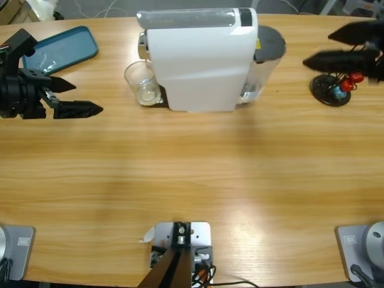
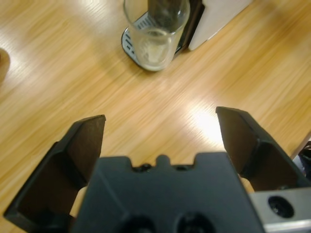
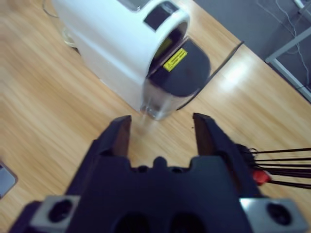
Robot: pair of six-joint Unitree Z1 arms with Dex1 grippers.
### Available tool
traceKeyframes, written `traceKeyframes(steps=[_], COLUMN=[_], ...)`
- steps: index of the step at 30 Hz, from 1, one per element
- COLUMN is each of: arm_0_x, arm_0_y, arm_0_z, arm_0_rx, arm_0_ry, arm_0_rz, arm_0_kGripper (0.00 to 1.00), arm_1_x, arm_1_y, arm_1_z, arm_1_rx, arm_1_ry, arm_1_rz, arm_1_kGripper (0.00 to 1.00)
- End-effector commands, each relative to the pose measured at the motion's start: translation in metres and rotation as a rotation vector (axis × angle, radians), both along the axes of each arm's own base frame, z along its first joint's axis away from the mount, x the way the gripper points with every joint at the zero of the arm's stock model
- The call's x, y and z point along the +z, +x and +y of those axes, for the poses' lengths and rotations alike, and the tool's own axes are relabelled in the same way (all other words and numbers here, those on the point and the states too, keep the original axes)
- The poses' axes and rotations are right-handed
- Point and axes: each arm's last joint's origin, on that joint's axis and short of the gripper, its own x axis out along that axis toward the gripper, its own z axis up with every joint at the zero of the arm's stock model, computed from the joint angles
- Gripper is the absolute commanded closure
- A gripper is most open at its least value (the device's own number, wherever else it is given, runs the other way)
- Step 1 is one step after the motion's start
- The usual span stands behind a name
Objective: Pour coffee
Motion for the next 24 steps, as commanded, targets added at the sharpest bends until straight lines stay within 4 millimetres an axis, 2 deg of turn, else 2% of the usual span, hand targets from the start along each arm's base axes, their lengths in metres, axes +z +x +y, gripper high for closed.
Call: traceKeyframes(steps=[1,6,17,24], arm_0_x=[-0.002,-0.004,-0.018,-0.016], arm_0_y=[-0.016,-0.015,-0.014,-0.022], arm_0_z=[0.009,0.008,0.01,0.021], arm_0_rx=[-0.02,-0.019,-0.026,0.02], arm_0_ry=[-0.042,-0.041,-0.027,0.0], arm_0_rz=[-0.047,-0.047,-0.126,-0.195], arm_0_kGripper=[0.009,0.009,0.004,0.018], arm_1_x=[-0.047,-0.075,-0.086,-0.091], arm_1_y=[-0.031,-0.046,-0.045,-0.044], arm_1_z=[-0.022,-0.038,-0.037,-0.035], arm_1_rx=[0.068,0.075,0.065,0.066], arm_1_ry=[0.123,0.16,0.17,0.157], arm_1_rz=[-0.01,-0.043,-0.042,-0.023], arm_1_kGripper=[0.0,0.0,0.0,0.0])
